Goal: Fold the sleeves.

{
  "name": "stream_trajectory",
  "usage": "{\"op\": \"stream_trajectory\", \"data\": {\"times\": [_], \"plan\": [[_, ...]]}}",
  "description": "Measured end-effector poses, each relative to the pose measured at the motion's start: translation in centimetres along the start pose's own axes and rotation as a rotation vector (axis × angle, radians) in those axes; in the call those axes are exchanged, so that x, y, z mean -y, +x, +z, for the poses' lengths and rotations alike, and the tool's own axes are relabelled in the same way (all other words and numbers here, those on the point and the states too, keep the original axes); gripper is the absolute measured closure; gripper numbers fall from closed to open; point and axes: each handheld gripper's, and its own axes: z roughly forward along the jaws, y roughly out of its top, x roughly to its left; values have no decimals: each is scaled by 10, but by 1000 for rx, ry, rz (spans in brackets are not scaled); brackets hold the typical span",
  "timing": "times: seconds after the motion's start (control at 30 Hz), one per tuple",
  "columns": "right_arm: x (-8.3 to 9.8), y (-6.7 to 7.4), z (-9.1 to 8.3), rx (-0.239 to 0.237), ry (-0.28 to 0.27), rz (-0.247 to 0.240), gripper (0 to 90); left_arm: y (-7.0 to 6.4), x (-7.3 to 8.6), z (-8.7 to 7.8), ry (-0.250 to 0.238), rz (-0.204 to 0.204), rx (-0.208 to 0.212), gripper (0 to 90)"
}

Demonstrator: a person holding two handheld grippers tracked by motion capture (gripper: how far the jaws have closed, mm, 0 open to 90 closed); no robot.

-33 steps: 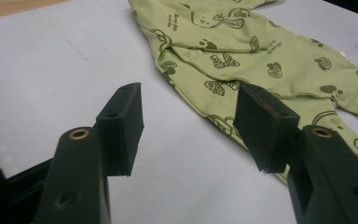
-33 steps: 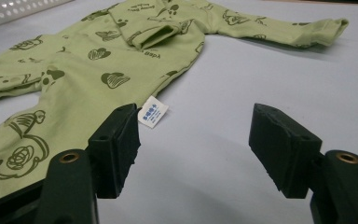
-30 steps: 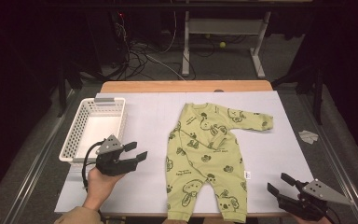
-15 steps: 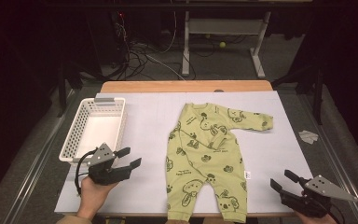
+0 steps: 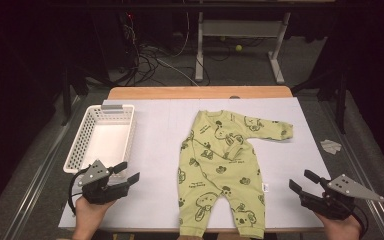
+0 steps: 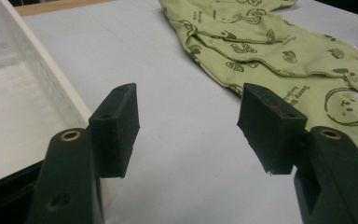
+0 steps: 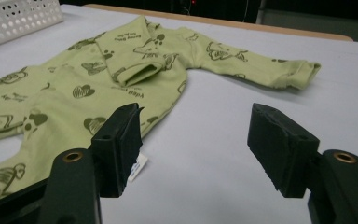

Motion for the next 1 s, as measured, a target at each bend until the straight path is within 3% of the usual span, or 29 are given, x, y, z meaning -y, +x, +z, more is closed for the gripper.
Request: {"op": "stream_trajectory", "data": {"times": [0.2,0.57,0.7,0.87,1.0], "plan": [[-13,-3,16,-6,-5,18,358,1,14,-6,-3,10,-2,359],[-29,-4,46,-17,33,0,367,0,27,-10,9,-36,-14,357],[-37,-11,53,7,54,7,376,1,32,-11,28,-48,-18,357],[-51,-24,64,28,84,50,420,0,36,-14,25,-68,-30,357],[-60,-34,73,42,133,71,462,0,36,-11,37,-75,-28,357]]}}
